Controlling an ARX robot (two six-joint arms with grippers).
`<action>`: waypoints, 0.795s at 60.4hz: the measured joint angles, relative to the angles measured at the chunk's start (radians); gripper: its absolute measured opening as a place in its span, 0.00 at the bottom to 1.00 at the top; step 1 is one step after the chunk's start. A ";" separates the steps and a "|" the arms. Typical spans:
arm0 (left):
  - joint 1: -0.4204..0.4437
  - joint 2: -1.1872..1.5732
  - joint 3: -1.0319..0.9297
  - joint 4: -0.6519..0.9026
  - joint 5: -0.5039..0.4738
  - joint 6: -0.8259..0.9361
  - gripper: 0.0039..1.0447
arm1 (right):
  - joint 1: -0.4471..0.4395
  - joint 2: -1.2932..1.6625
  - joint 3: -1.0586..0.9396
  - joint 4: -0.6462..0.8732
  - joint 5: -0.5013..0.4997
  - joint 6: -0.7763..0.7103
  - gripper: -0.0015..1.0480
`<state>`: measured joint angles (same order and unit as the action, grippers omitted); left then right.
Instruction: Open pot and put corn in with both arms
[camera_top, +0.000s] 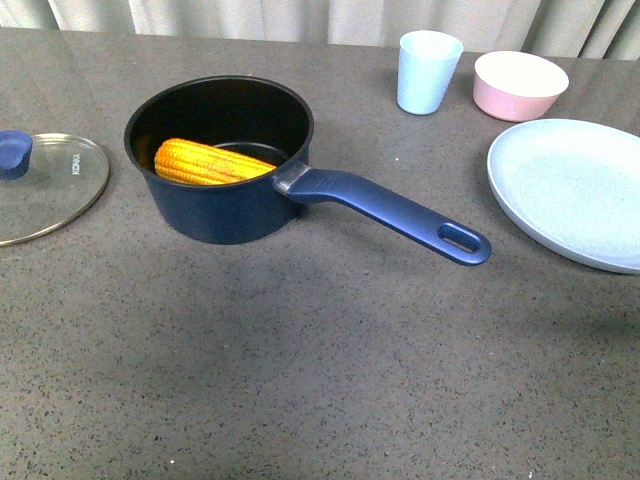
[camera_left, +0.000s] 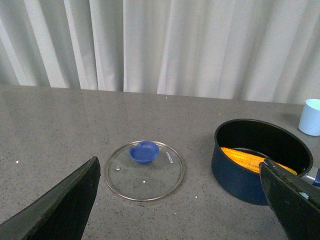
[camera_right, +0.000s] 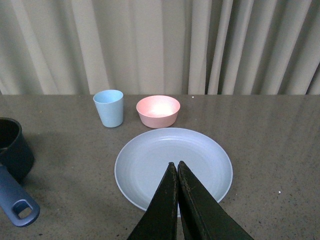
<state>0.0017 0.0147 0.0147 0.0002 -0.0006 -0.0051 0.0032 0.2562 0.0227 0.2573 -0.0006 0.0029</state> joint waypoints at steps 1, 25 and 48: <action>0.000 0.000 0.000 0.000 0.000 0.000 0.92 | 0.000 -0.003 0.000 -0.003 0.000 0.000 0.02; 0.000 0.000 0.000 0.000 0.000 0.000 0.92 | 0.000 -0.203 0.000 -0.235 0.002 0.000 0.02; 0.000 0.000 0.000 0.000 0.000 0.000 0.92 | 0.000 -0.250 0.000 -0.256 0.000 0.000 0.05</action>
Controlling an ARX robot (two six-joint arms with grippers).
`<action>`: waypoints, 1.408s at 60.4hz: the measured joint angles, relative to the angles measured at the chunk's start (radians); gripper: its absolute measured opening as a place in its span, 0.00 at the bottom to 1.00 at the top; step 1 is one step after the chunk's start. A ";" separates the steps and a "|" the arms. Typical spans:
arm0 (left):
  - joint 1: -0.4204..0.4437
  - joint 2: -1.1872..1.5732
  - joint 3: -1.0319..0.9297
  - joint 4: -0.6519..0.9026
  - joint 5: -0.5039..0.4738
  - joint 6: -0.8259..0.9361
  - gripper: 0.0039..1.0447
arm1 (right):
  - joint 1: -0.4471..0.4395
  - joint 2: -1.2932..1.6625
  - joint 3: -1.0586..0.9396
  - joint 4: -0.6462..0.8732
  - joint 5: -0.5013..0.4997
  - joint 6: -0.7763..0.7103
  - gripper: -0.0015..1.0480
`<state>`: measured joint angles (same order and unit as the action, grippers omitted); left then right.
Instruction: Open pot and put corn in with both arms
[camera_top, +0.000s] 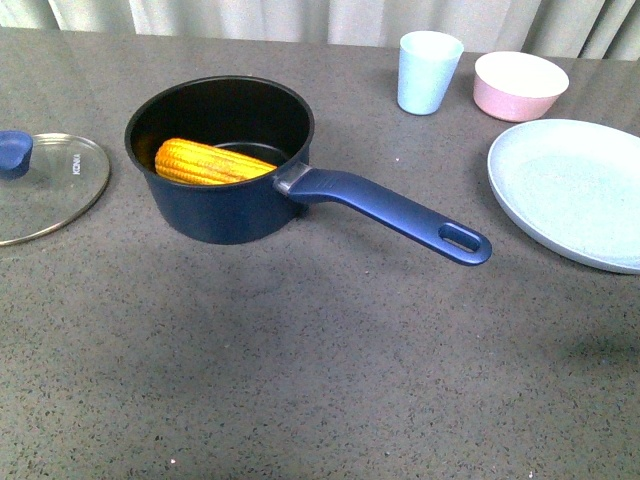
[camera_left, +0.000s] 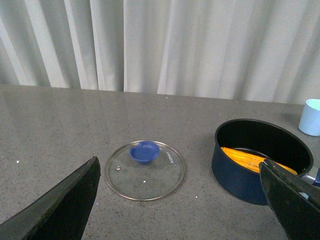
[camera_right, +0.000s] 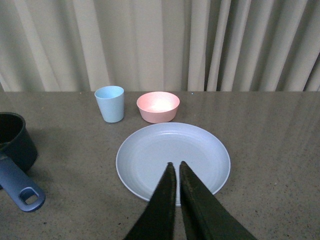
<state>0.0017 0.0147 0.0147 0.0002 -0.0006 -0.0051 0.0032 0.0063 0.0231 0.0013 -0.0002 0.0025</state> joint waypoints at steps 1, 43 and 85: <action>0.000 0.000 0.000 0.000 0.000 0.000 0.92 | 0.000 0.000 0.000 0.000 0.000 0.000 0.08; 0.000 0.000 0.000 0.000 0.000 0.000 0.92 | 0.000 0.000 0.000 0.000 0.000 0.000 0.91; 0.000 0.000 0.000 0.000 0.000 0.000 0.92 | 0.000 0.000 0.000 0.000 0.000 0.000 0.91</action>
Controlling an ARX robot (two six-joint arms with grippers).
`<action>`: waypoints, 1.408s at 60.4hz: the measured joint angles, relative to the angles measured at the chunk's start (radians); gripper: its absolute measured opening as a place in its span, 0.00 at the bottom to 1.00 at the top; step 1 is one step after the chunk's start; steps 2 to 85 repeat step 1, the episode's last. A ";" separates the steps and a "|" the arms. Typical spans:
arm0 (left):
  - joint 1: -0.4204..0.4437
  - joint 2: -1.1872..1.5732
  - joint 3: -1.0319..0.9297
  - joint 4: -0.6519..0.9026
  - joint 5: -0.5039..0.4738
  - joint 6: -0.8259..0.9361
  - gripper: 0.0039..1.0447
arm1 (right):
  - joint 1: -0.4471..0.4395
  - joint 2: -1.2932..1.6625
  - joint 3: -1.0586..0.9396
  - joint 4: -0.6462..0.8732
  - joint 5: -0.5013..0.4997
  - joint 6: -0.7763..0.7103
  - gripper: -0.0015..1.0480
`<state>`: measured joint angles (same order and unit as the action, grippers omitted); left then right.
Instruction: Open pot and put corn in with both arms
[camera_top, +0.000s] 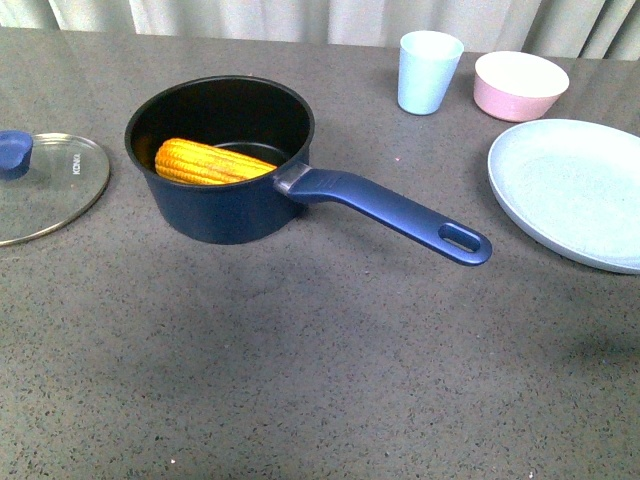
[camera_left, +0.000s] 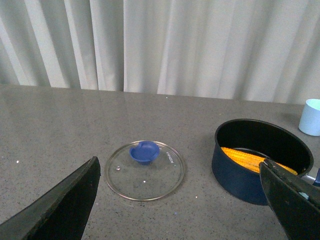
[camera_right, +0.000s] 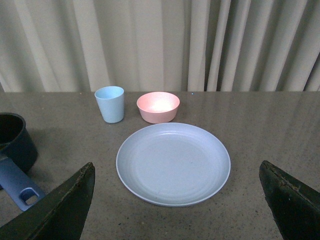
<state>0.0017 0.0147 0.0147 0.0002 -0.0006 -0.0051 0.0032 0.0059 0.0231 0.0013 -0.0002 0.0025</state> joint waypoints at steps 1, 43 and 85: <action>0.000 0.000 0.000 0.000 0.000 0.000 0.92 | 0.000 0.000 0.000 0.000 0.000 0.000 0.91; 0.000 0.000 0.000 0.000 0.000 0.000 0.92 | 0.000 0.000 0.000 0.000 0.000 0.000 0.91; 0.000 0.000 0.000 0.000 0.000 0.000 0.92 | 0.000 0.000 0.000 0.000 0.000 0.000 0.91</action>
